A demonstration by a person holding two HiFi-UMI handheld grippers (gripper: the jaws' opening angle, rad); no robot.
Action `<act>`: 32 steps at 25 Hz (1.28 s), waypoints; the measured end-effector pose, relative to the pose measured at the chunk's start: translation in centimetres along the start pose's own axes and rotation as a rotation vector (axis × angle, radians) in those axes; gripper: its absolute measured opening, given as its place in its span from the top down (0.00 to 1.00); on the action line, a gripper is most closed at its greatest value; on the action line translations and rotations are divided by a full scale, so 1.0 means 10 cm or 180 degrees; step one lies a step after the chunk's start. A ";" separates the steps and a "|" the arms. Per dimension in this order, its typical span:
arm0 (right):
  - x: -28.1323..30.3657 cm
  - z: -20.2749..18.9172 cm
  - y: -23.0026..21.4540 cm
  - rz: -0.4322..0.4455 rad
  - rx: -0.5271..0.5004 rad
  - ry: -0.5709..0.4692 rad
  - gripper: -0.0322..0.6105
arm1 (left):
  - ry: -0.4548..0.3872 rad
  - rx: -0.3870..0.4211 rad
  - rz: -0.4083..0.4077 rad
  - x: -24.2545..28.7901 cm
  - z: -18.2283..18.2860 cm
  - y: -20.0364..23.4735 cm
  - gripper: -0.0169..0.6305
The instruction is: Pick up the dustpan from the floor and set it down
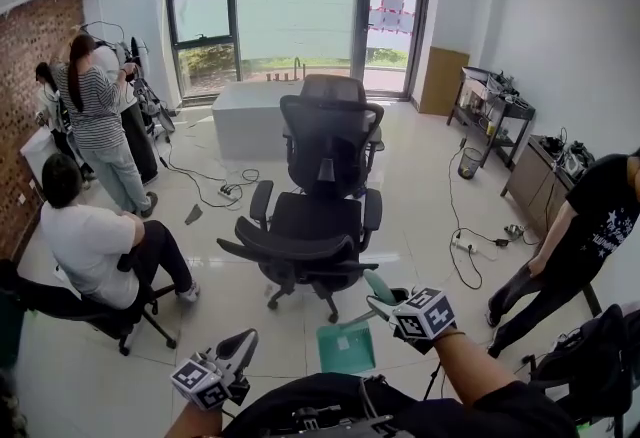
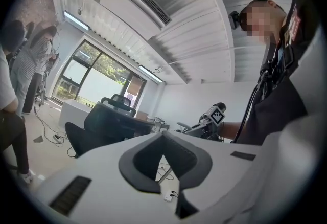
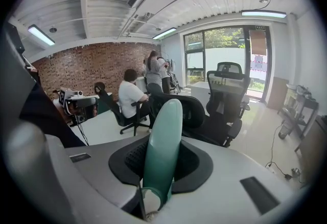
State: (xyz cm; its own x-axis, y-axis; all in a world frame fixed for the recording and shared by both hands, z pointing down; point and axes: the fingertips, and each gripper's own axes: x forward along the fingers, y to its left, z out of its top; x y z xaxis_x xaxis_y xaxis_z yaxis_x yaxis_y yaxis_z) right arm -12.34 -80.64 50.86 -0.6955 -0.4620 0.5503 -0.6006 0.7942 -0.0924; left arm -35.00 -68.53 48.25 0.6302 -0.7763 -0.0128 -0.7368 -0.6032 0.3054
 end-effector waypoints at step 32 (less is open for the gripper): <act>1.13 -0.60 -0.42 0.0093 0.0079 0.0362 0.78 | 0.0099 -0.0105 0.0092 0.25 -0.35 0.43 0.95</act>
State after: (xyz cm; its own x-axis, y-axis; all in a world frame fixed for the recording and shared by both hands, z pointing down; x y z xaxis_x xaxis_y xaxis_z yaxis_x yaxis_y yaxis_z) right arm -15.33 -86.82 62.50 -0.6645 -0.3897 0.6376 -0.5912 0.7960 -0.1296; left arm -35.69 -72.40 52.87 0.6166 -0.7868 0.0260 -0.7466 -0.5739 0.3365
